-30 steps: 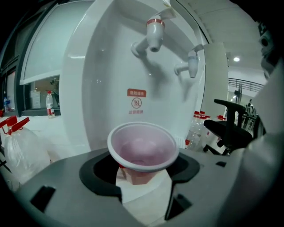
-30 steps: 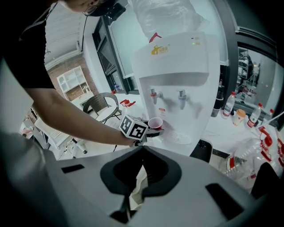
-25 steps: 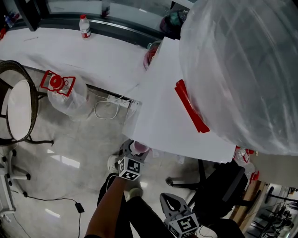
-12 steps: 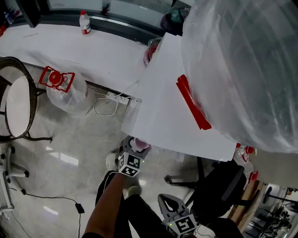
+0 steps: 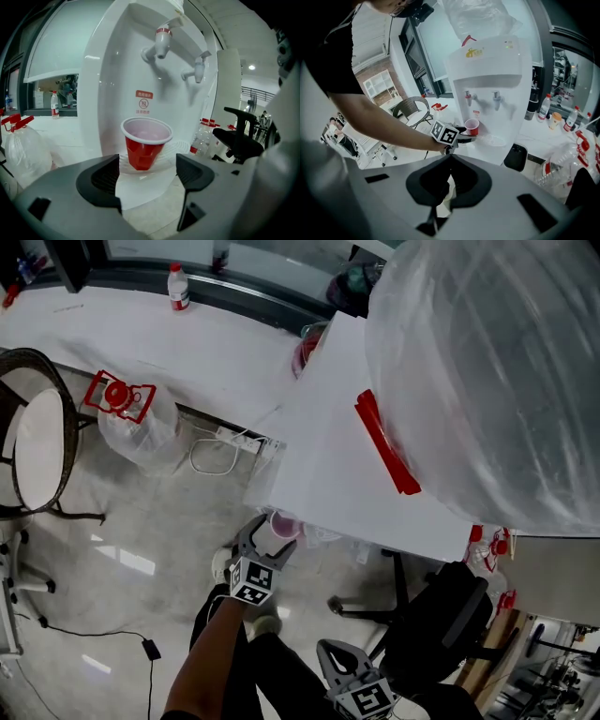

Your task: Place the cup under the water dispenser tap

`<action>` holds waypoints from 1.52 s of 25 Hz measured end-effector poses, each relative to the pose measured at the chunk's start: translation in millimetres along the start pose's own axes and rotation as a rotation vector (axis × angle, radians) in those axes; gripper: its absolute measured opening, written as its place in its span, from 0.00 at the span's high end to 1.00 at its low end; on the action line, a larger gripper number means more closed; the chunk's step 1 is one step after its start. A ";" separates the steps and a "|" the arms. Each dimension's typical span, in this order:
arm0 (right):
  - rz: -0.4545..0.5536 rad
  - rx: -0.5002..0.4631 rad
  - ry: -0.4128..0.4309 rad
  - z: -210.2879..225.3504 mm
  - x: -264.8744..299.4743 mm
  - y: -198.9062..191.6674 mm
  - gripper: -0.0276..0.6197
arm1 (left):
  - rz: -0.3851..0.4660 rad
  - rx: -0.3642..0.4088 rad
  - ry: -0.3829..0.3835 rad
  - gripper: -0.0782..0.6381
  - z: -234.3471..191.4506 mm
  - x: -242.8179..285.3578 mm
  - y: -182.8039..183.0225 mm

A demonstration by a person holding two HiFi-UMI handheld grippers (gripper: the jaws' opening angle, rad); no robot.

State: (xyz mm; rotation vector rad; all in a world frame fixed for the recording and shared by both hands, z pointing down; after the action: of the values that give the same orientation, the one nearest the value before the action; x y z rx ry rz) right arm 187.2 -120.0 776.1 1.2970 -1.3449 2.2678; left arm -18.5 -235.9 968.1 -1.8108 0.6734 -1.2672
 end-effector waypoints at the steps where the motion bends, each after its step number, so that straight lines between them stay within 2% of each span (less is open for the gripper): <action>1: 0.000 -0.003 0.002 -1.1 -1.2 -2.5 0.96 | -0.005 0.009 0.001 0.40 1.9 -3.0 -2.5; 5: 0.015 0.009 0.007 -3.3 -2.3 -6.7 0.96 | -0.006 0.027 0.017 0.40 3.1 -19.0 -5.3; 11: 0.056 -0.025 0.008 0.2 -18.4 -0.9 0.96 | 0.024 -0.010 0.059 0.40 13.3 -54.0 2.6; 16: 0.078 0.006 -0.004 -0.1 -44.6 9.2 0.96 | 0.034 -0.035 0.075 0.40 33.4 -96.3 19.6; 19: 0.108 0.014 -0.012 -1.9 -68.0 22.1 0.96 | 0.031 -0.023 0.061 0.40 58.9 -126.0 41.8; 21: 0.125 -0.025 -0.010 -7.9 -85.1 30.6 0.96 | 0.030 -0.034 0.050 0.40 76.5 -149.5 59.7; 24: 0.155 -0.107 0.001 -24.2 -123.1 48.6 0.96 | 0.041 -0.085 0.034 0.40 111.2 -189.8 87.3; 26: 0.178 -0.116 0.000 -31.5 -145.5 61.7 0.96 | 0.056 -0.111 0.039 0.40 126.8 -218.2 109.4; 31: 0.255 -0.068 -0.039 -43.9 -184.4 86.1 0.96 | 0.102 -0.126 0.048 0.40 149.2 -286.6 162.8; 34: 0.281 -0.030 -0.059 -45.7 -206.4 90.6 0.96 | 0.090 -0.165 0.047 0.40 167.4 -323.5 185.6; 38: 0.325 0.030 -0.161 -16.8 -238.7 99.3 0.96 | 0.105 -0.219 0.038 0.40 193.0 -363.3 224.8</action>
State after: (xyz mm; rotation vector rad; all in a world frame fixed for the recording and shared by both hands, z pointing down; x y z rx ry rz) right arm 264.0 -104.5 529.2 1.3832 -1.6925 2.4411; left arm 38.3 -9.2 561.7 -1.9027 0.9474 -1.1980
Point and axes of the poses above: the fingertips, and each gripper's own axes: x forward along the fingers, z to its right, y out of its top, the point moved 8 cm from there along -x, backward along the fingers, and after that the axes turned 4 degrees about -y, right-handed, at the moved point
